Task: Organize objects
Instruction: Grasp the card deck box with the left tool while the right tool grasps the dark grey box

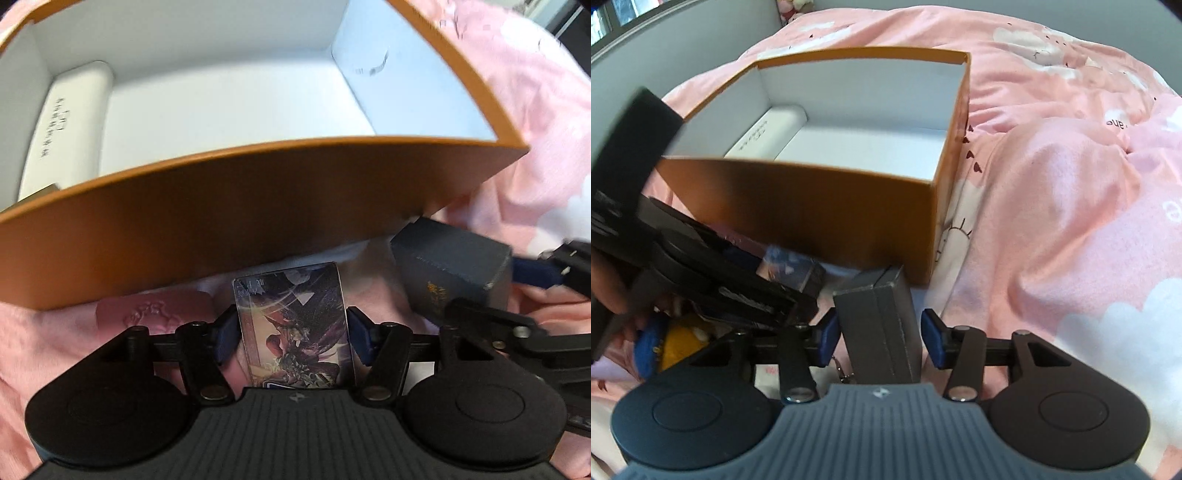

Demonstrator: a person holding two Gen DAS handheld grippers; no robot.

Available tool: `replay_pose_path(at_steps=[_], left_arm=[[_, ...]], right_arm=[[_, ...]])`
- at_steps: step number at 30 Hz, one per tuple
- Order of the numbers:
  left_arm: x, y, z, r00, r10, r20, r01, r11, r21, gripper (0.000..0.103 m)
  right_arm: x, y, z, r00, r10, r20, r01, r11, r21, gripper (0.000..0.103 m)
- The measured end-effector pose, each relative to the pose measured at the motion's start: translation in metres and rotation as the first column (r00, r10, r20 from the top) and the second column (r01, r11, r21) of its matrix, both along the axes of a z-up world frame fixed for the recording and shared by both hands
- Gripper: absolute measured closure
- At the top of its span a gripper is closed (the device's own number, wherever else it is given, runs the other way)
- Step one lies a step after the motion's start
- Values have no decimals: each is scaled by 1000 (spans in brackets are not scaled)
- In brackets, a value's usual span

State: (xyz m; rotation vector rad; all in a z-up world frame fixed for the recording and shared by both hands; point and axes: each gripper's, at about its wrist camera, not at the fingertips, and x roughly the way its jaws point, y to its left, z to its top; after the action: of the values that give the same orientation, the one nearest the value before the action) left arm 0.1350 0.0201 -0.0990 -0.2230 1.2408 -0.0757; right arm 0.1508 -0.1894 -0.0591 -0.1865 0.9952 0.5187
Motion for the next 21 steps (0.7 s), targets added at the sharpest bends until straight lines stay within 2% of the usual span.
replay_pose_path(at_steps=[4,10,16,21], left_arm=[[-19,10,13,998,26,53,-24,999,-38,35],[-49,23,37,986,65,156,-54,996,-76,36],[-80,39,74,957,87,277,-63,993,-97,36],[-104,57,106,919,101,381,-52,989,-136,36]], right_arm=[[-2,0,2,1000,-7,13,7,1000,-3,61],[-9,-1,20,998,-6,59,5,1000,7,66],[-14,-4,47,996,-10,85,4,997,75,66],[-19,-5,82,992,11,123,-30,988,153,66]])
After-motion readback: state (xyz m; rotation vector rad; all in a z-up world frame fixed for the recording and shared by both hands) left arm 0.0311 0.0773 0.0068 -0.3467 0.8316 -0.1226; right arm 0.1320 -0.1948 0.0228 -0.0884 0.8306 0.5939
